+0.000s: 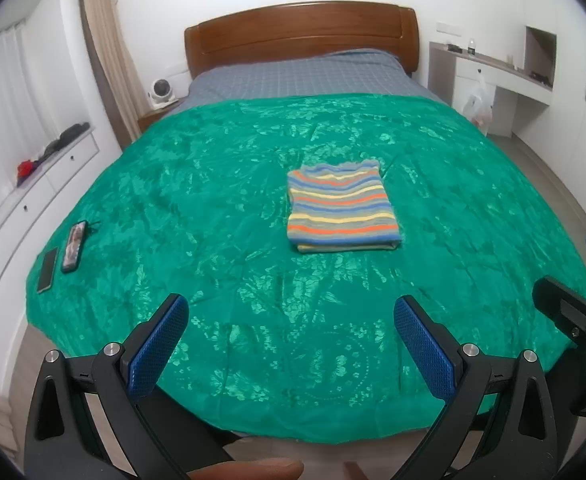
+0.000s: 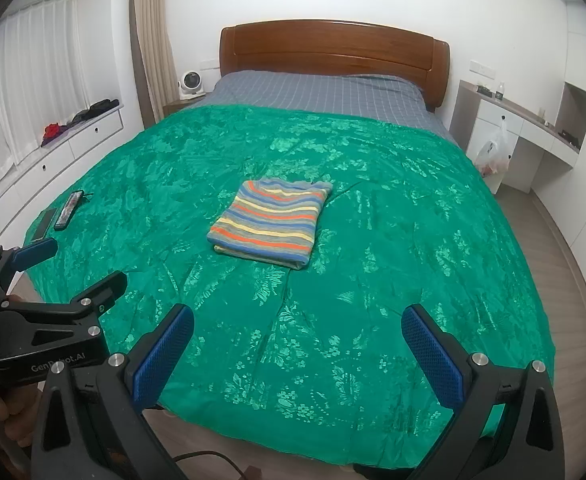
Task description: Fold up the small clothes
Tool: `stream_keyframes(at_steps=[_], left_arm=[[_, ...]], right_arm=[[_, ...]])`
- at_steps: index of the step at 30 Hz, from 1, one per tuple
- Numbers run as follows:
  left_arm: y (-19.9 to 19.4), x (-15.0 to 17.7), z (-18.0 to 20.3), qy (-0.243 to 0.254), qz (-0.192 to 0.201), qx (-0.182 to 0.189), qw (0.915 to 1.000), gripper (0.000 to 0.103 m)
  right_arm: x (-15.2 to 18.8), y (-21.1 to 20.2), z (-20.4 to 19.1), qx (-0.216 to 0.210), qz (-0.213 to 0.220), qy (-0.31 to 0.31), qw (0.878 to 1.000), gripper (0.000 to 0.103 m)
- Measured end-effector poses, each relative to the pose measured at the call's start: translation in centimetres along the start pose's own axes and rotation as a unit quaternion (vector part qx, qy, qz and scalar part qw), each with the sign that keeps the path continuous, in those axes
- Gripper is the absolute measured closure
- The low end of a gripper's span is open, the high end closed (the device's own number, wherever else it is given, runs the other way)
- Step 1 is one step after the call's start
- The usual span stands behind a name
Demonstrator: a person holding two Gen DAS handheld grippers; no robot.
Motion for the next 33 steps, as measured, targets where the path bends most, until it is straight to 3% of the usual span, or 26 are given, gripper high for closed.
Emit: stream_keyframes(at_steps=[18, 33], left_arm=[[-0.2, -0.2, 0.2, 0.001, 0.006, 0.0, 1.0, 0.0], [-0.4, -0.5, 0.3, 0.009, 0.006, -0.001, 0.9999, 0.0]], right_arm=[[-0.5, -0.3, -0.8, 0.01, 0.003, -0.013, 1.0, 0.001], [-0.2, -0.5, 1.1, 0.057, -0.002, -0.009, 0.998, 0.001]])
Point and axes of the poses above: each gripper's, at about its wrist camera, not at the fingertips, and y roughly the way its jaws point, z to its right, x to its underside, the point moved 6 cm from there along y, roughly the way its jaws point, and after that the axes turned 4 degrees about -z, right-handed, at the moved point
